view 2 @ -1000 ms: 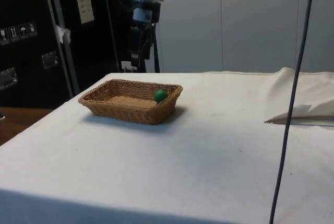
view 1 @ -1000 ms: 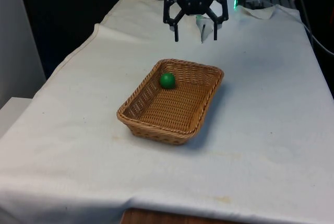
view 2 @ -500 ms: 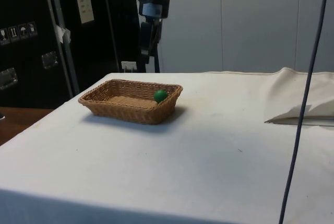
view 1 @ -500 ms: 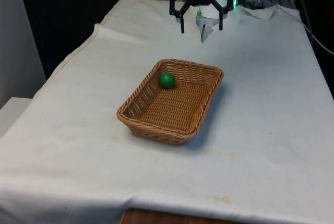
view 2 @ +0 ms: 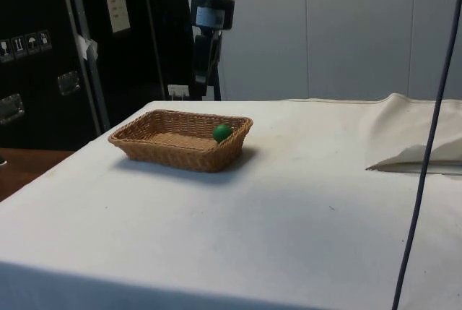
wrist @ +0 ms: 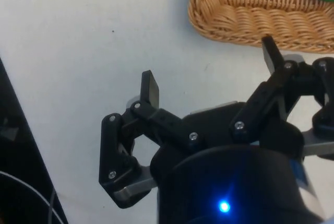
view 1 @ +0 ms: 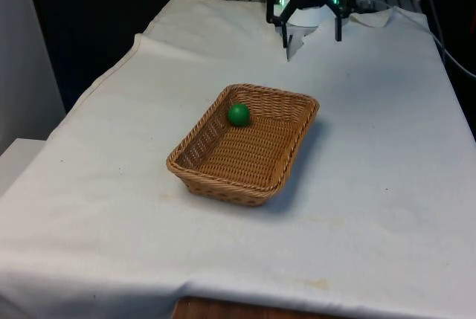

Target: Pick up the ball and place it into the basket.

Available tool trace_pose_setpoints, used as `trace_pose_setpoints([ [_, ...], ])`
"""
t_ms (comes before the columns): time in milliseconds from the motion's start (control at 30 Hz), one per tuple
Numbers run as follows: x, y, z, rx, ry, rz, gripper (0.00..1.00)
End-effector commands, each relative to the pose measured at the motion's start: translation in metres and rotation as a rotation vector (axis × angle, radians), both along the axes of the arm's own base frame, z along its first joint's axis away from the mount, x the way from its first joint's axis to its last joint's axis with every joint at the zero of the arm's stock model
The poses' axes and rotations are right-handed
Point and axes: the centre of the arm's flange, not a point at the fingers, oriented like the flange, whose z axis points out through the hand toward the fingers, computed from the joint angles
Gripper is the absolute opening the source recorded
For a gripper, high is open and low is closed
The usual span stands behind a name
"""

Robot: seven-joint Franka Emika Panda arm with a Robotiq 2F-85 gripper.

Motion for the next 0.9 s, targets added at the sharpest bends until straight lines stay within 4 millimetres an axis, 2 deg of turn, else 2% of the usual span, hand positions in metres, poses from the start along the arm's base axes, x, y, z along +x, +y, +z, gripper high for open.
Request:
trace_pose_setpoints([
  [0, -0.001, -0.002, 0.0, -0.004, 0.009, -0.007, 1.0],
  [867, 0.0, -0.018, 0.002, -0.062, 0.088, -0.076, 1.0],
])
